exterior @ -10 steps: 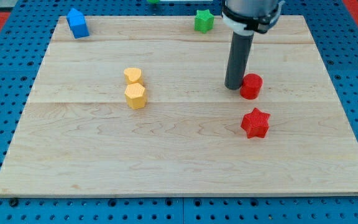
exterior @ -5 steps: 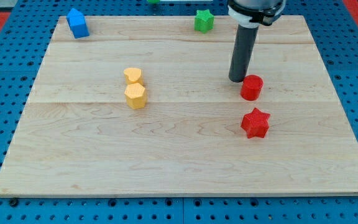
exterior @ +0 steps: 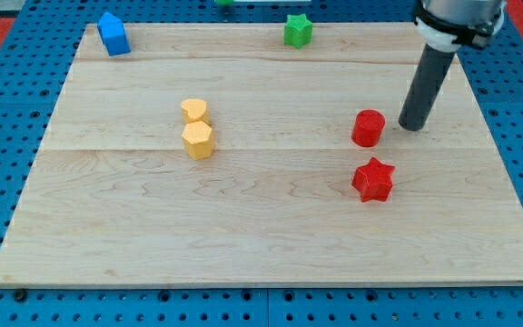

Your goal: Move red circle to red star

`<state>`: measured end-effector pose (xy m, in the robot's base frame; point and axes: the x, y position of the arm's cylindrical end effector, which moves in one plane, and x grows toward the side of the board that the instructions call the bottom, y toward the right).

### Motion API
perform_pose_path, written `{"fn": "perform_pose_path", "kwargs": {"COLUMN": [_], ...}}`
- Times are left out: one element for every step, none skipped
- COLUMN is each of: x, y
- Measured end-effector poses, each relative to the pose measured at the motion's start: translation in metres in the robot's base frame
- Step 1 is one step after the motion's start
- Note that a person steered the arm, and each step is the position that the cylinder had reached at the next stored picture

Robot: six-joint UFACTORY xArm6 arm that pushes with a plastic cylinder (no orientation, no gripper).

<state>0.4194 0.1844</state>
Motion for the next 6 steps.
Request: {"fn": "perform_pose_path", "kwargs": {"x": [0.010,-0.010,-0.042,-0.047,-0.026,0.006], "y": [-0.033,-0.031,-0.022,-0.057,-0.073,-0.073]}}
